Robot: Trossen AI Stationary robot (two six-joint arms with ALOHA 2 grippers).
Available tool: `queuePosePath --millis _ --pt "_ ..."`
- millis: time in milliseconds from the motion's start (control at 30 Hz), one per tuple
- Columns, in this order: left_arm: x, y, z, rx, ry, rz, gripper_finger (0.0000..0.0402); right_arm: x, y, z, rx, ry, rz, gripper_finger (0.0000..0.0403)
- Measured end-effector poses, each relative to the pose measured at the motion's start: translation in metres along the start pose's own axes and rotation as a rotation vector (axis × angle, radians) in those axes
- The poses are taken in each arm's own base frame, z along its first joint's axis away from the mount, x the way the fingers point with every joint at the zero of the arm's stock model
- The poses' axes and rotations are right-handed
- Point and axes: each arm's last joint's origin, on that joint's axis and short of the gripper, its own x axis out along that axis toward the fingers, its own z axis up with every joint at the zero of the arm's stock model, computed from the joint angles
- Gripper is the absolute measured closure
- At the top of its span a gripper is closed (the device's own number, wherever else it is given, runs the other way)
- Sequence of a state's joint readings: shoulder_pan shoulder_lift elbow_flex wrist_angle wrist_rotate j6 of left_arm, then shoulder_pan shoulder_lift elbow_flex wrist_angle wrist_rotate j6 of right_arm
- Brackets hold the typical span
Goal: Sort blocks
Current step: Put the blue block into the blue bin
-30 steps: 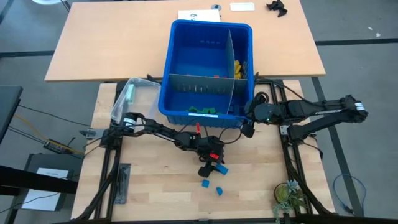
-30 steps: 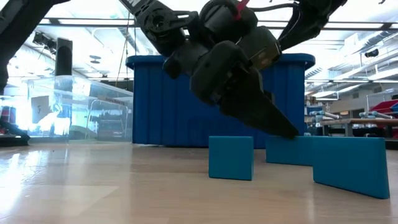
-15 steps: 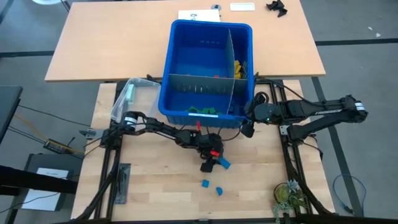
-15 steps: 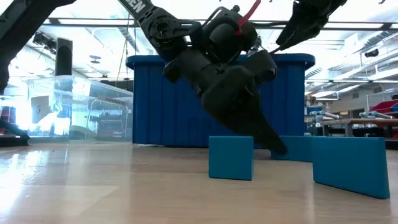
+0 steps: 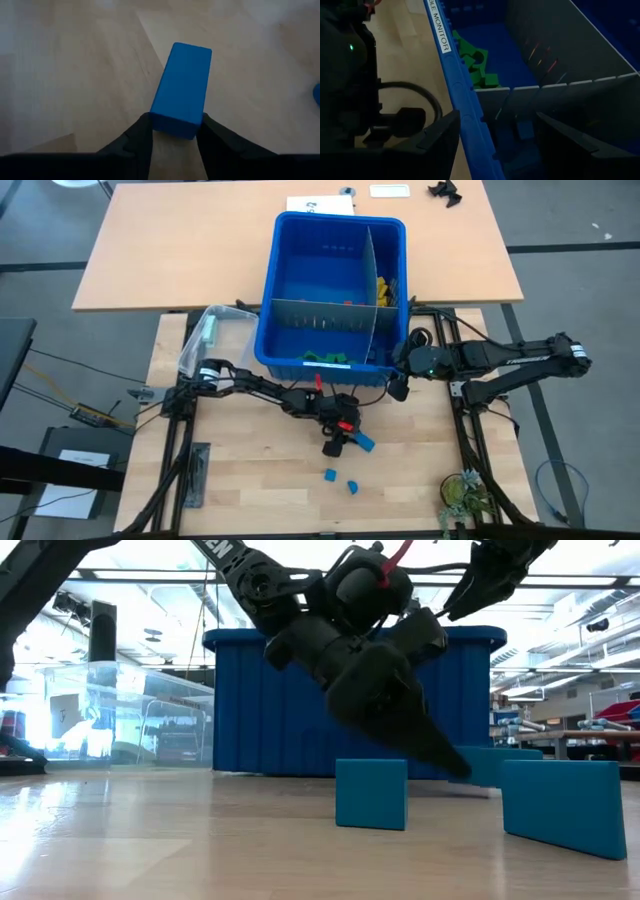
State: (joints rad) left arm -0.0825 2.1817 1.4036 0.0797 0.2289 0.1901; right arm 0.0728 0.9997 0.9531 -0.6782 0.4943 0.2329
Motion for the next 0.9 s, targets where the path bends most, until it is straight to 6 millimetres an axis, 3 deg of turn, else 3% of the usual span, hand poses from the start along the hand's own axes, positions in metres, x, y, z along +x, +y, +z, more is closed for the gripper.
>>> queuePosePath --millis 233,600,700,900 --pt "-0.029 -0.001 0.029 -0.095 -0.076 0.037 0.0259 -0.008 0.001 0.002 0.004 0.003 0.091 0.0156" --pt "-0.113 0.002 0.087 -0.095 -0.26 0.384 0.0259 -0.068 -0.009 0.048 0.066 -0.213 0.158 0.0156" --pt "-0.13 0.01 0.095 -0.096 -0.303 0.547 0.0259 -0.079 -0.015 0.058 0.1 -0.269 0.119 0.0156" --pt "-0.141 0.039 0.102 -0.107 -0.337 0.711 0.0259 -0.083 -0.018 0.064 0.13 -0.312 0.067 0.0156"
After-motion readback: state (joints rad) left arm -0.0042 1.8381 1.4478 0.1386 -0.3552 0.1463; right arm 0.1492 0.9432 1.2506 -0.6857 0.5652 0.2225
